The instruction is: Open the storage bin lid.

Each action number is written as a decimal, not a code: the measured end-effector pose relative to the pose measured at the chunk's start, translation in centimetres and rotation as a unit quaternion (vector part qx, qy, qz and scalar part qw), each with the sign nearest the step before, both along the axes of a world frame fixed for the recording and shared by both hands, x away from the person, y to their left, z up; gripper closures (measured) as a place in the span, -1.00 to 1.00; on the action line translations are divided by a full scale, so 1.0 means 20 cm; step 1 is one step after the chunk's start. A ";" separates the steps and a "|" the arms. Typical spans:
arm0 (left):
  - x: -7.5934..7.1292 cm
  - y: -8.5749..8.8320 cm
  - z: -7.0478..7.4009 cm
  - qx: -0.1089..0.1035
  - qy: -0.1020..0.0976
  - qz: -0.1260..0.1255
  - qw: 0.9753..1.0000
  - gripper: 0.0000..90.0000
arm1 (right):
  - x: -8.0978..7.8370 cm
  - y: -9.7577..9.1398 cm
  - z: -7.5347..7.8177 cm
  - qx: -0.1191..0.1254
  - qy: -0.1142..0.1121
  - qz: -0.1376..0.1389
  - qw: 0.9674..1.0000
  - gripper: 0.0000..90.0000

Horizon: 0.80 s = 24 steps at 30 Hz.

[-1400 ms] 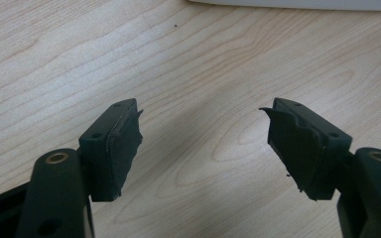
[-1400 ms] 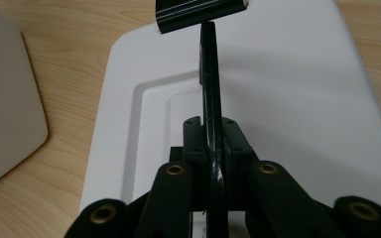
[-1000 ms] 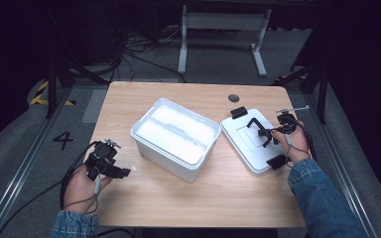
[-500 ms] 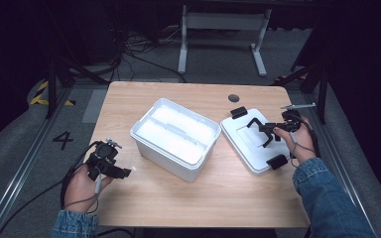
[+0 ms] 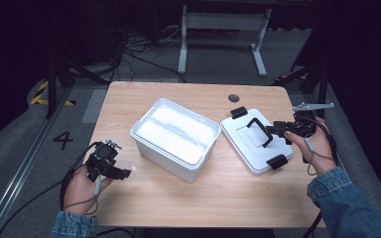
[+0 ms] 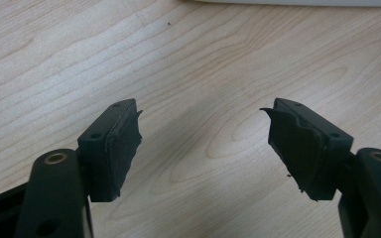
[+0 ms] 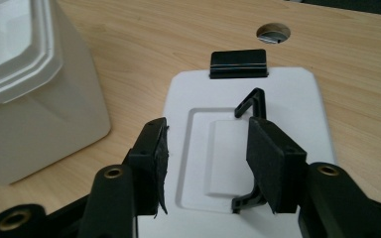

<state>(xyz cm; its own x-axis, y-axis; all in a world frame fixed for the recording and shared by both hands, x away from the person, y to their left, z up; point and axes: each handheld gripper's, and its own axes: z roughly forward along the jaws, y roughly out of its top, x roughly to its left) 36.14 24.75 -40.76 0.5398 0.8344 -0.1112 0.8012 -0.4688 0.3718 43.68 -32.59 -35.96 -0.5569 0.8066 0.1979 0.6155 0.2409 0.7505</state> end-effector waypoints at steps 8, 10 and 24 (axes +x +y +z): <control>0.00 -0.01 -0.01 0.004 0.002 -0.005 1.000 -0.36 | -0.19 -0.04 0.03 -0.021 -0.012 0.019 1.000 0.07; 0.00 -0.02 -0.01 0.001 0.003 -0.003 1.000 -0.36 | -0.24 -0.06 0.02 -0.026 -0.011 0.017 0.999 0.06; 0.01 -0.02 -0.01 0.003 0.006 -0.004 1.000 -0.36 | -0.45 -0.19 -0.14 -0.037 0.013 0.015 0.999 0.04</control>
